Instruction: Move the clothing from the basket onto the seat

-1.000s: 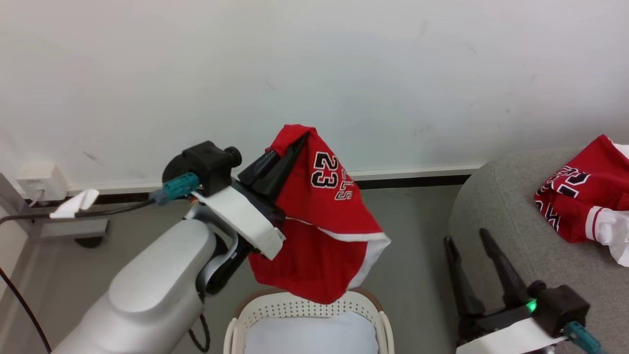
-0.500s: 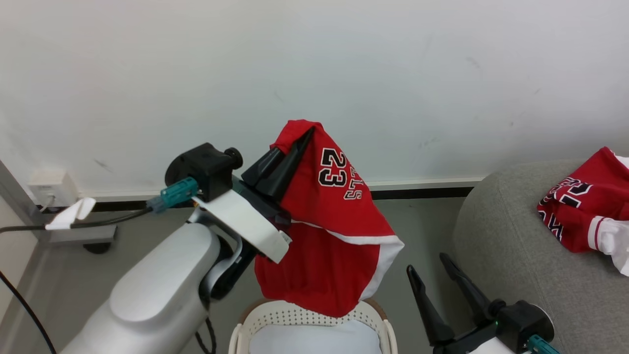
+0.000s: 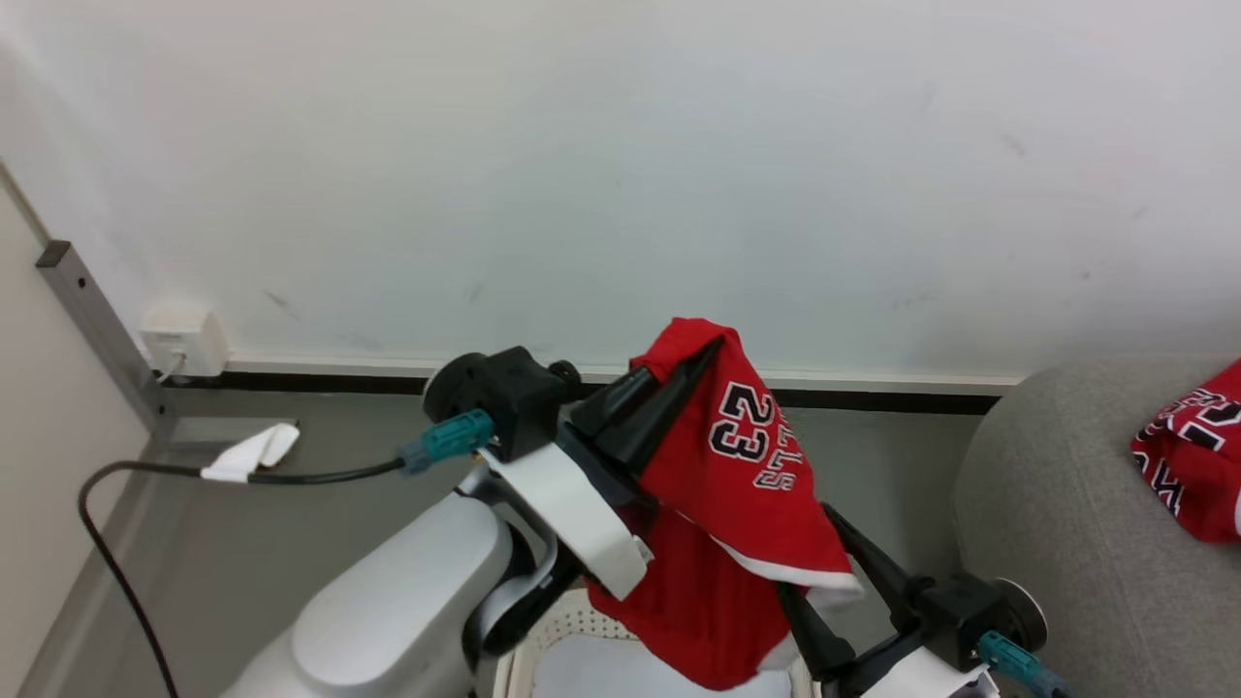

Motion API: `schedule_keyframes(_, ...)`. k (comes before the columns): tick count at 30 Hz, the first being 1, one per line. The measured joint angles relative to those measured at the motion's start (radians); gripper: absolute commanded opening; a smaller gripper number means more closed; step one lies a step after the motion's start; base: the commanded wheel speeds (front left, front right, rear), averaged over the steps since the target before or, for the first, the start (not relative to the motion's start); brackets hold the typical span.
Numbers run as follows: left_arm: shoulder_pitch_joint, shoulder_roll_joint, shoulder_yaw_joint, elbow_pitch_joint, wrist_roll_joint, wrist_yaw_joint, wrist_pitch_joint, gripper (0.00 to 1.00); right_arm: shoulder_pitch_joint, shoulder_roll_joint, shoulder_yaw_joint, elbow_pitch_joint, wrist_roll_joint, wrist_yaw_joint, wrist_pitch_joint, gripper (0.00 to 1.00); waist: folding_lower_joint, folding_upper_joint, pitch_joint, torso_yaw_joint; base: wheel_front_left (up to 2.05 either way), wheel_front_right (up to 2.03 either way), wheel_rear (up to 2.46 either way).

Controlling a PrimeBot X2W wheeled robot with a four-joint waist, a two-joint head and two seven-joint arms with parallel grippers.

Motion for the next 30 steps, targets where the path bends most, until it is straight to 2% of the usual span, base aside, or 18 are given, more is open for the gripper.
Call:
schedule_keyframes(9, 0.027, -0.018, -0.050, -0.044, 0.001, -0.007, 0.026, 0.00, -0.026, 0.017, 0.016, 0.046, 0.011, 0.000, 0.000, 1.00, 0.0000, 0.0000, -0.004, 0.077, 0.00, 0.00, 0.00)
schedule_keyframes(10, 0.030, -0.018, -0.053, -0.047, 0.001, -0.007, 0.027, 0.00, -0.027, 0.017, 0.015, 0.048, 0.015, 0.000, 0.000, 0.76, 0.0000, 0.0000, -0.004, 0.083, 0.00, 0.00, 0.00)
schedule_keyframes(11, 0.033, -0.018, -0.056, -0.051, 0.001, -0.006, 0.031, 0.00, -0.027, 0.016, 0.015, 0.050, 0.018, 0.000, 0.000, 0.44, 0.0000, 0.0000, -0.004, 0.090, 0.00, 0.00, 0.00)
schedule_keyframes(12, 0.035, -0.018, -0.058, -0.054, 0.001, -0.005, 0.032, 0.00, -0.028, 0.016, 0.015, 0.052, 0.019, 0.000, 0.000, 0.00, 0.0001, 0.0000, -0.004, 0.096, 0.00, 0.00, 0.00)
schedule_keyframes(21, 0.043, -0.009, -0.059, -0.067, 0.000, 0.005, 0.035, 0.00, -0.028, 0.016, 0.018, 0.061, 0.034, 0.000, 0.000, 0.00, 0.0001, 0.0000, 0.000, 0.111, 0.00, 0.00, 0.00)
schedule_keyframes(30, 0.056, 0.019, -0.048, -0.060, -0.001, 0.027, 0.031, 0.00, -0.038, 0.017, -0.026, 0.022, 0.028, 0.000, 0.000, 0.00, 0.0001, 0.0000, 0.007, 0.084, 0.00, 0.00, 0.00)
